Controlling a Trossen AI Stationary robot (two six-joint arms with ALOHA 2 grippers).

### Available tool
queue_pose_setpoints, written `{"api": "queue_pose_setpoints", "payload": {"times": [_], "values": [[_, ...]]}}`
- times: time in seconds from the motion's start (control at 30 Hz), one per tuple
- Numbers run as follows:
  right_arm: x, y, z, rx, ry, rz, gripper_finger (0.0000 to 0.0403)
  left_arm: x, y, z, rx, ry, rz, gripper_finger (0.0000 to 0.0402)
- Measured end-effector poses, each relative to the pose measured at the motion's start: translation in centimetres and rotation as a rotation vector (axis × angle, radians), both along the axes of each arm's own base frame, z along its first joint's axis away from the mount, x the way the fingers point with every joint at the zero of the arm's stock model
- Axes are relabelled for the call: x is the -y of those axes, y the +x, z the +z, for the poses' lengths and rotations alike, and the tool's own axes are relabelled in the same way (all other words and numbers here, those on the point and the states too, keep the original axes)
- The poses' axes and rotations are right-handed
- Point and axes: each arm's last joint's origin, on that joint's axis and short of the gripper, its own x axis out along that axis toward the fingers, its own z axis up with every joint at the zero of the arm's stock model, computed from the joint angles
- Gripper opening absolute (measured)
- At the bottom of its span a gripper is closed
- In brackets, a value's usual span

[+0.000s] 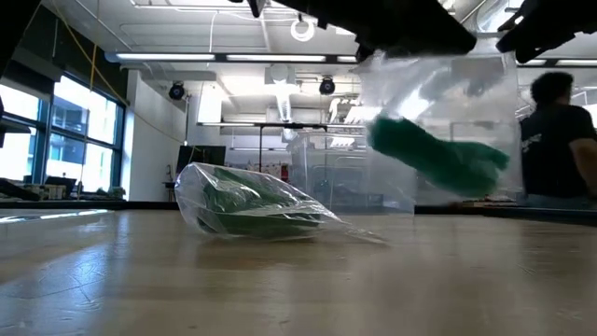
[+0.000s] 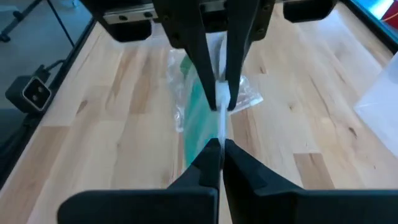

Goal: Roll bandage
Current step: Close the transparent zip bag

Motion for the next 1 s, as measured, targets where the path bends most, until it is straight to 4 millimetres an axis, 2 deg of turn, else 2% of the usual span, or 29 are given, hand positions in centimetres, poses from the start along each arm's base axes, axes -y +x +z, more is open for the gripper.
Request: {"api": "queue_pose_setpoints", "payload": {"times": [0.2,0.37,0.5,0.6,0.77,0.87,1.0], "values": [[0.0,-0.1,-0.2,-0.025,0.001,0.008,0.0,-0.1,-0.4,-1.0,-0.099,-0.035,0.025,0.0054],[0.0,-0.1,-0.2,-0.023,0.007,0.013,0.0,0.0,-0.4,-1.1,-0.108,-0.085,0.031,0.0109],[0.0,-0.1,-0.2,-0.023,0.009,0.014,0.0,0.0,-0.2,-0.6,-0.046,-0.09,0.021,0.0161],[0.0,-0.1,-0.1,-0.019,0.006,0.017,0.0,0.3,0.2,-0.4,0.015,-0.05,-0.003,0.0183],[0.0,-0.1,-0.1,-0.015,0.008,0.017,0.0,0.6,1.1,-1.9,0.075,-0.019,-0.021,0.018],[0.0,-0.1,-0.1,-0.015,0.008,0.017,0.0,0.6,1.3,-2.7,0.066,-0.018,0.009,0.0158],[0.0,-0.1,-0.1,-0.016,0.007,0.017,0.0,0.6,1.3,-2.4,0.084,-0.024,0.017,0.012]]}}
